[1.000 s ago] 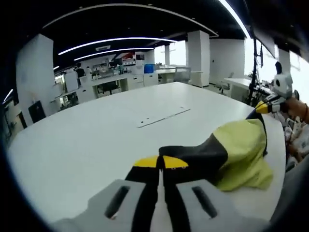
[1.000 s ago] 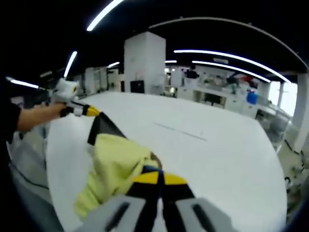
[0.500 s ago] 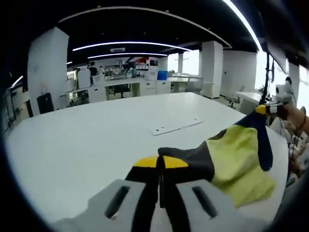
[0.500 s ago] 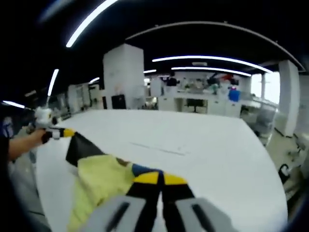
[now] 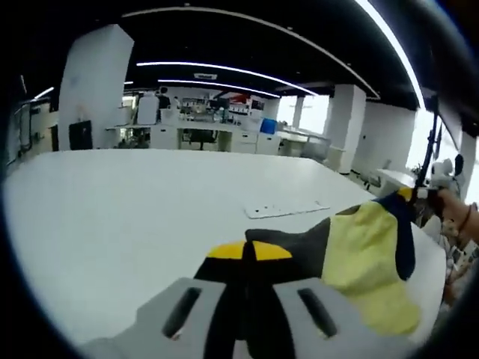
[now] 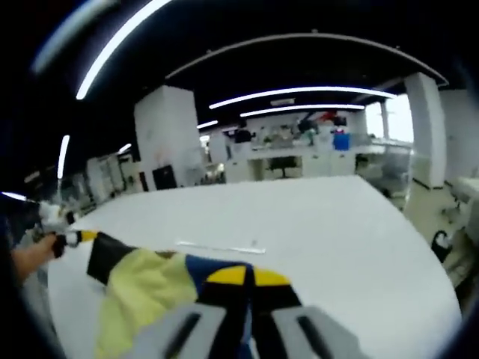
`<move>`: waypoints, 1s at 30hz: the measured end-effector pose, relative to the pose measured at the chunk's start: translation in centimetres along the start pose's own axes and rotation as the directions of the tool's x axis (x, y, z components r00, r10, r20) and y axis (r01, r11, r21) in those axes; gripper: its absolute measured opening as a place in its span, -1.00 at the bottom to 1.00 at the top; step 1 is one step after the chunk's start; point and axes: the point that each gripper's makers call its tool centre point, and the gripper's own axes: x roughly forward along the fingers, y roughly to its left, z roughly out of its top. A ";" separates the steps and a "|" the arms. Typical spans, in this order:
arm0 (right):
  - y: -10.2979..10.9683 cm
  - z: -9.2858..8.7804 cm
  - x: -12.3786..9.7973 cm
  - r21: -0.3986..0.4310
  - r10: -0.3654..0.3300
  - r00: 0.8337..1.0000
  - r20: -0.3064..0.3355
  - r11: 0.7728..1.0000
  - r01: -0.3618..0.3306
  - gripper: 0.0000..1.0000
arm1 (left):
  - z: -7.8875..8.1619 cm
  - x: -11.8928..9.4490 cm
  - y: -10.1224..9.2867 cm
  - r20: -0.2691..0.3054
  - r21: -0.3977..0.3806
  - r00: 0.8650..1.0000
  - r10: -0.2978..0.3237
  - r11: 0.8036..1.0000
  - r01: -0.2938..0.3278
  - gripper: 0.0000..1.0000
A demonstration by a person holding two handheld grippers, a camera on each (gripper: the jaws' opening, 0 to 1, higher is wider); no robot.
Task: Fold the garment on the visible template until the final outline fits inside the template.
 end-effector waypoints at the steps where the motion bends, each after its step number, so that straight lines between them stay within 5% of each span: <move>1: -0.3 -0.5 0.4 -0.001 -0.007 1.000 -0.016 1.000 0.007 -1.00 | -0.3 0.4 0.5 -0.007 -0.003 1.000 0.003 1.000 -0.004 -1.00; 13: -2.0 -7.4 0.9 0.054 -0.059 0.972 -0.227 0.996 0.073 -1.00 | -4.6 0.6 1.3 -0.115 -0.011 0.993 0.026 1.000 -0.027 -1.00; 30: -2.8 -14.1 -1.3 0.054 -0.057 0.928 -0.367 0.995 0.083 -1.00 | -9.8 -0.9 1.5 -0.248 0.022 0.968 0.036 0.999 -0.031 -1.00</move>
